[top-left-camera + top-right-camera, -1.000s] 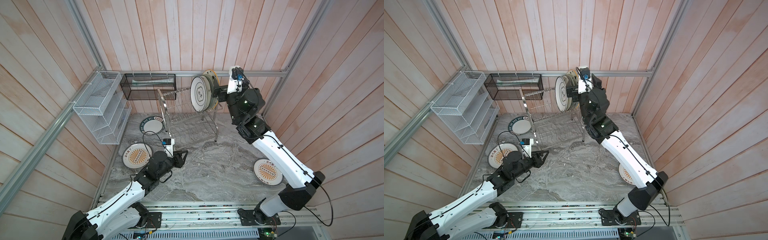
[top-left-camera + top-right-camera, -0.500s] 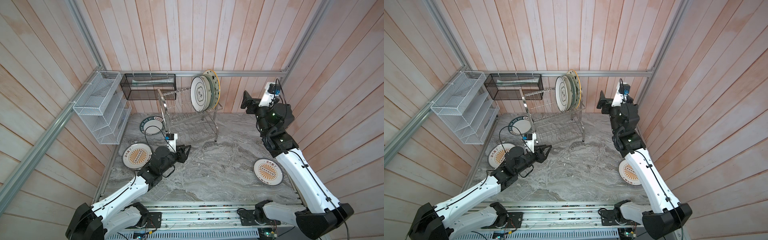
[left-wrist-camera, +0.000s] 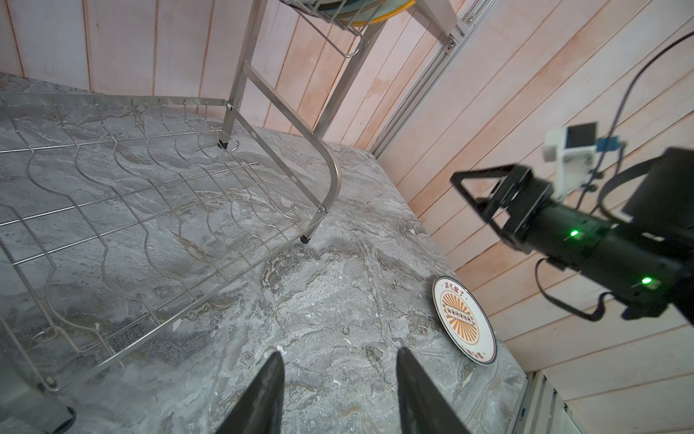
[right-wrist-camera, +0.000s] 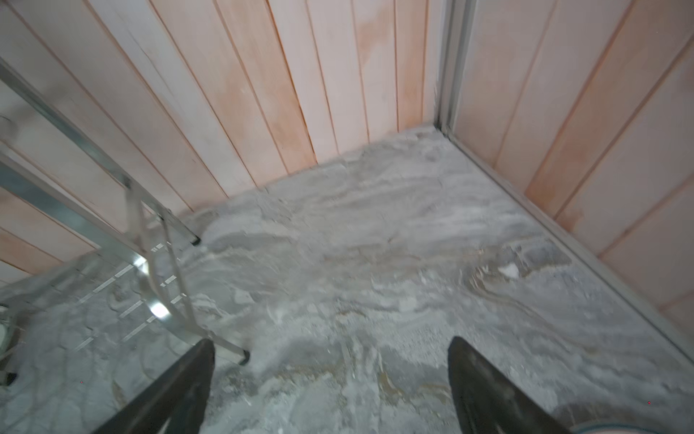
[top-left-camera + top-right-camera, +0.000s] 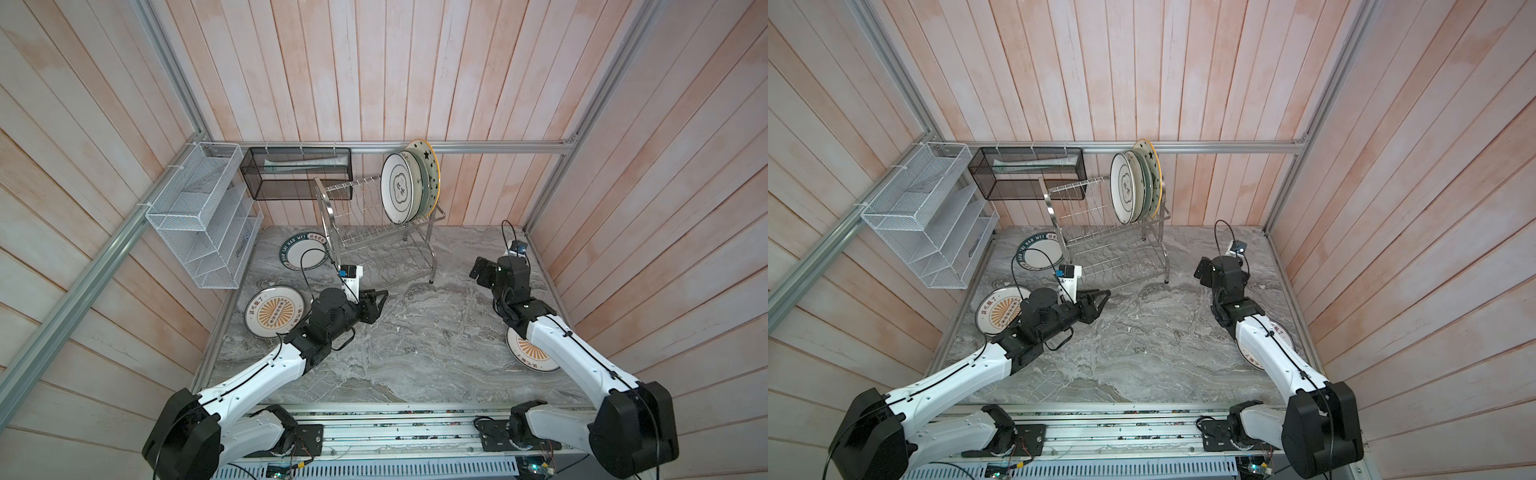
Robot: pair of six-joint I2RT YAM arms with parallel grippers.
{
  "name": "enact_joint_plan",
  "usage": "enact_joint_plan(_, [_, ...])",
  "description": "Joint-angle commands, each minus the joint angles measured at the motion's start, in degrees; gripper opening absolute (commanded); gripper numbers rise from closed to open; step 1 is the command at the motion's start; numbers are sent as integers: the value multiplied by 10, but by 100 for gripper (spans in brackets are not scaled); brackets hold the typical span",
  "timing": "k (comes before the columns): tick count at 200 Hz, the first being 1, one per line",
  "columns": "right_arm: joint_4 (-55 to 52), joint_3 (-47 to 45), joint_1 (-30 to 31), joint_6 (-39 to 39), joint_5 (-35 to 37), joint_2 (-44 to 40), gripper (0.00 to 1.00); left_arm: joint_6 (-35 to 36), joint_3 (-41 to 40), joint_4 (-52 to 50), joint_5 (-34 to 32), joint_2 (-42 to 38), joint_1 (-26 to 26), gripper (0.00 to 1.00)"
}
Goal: Load plates into a dish rack
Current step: Move the plate to the center of the table.
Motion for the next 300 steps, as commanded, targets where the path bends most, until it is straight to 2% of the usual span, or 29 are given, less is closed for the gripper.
enact_joint_plan(1, [-16,-49,-27,87,-17,2,97,10,18,20,15,10,0,49])
enact_joint_plan(22, [-6,-91,-74,108,-33,-2,97,9,18,23,22,16,0,50])
enact_joint_plan(46, [17,-119,-133,117,-98,0,97,5,19,24,32,21,0,50])
enact_joint_plan(91, [27,-137,-182,117,-149,19,97,1,14,27,32,16,0,50])
enact_joint_plan(182, [24,-181,-214,106,-194,16,97,-5,10,40,42,32,0,49])
enact_joint_plan(300, [61,-199,-213,115,-318,46,96,2,7,47,44,33,0,49])
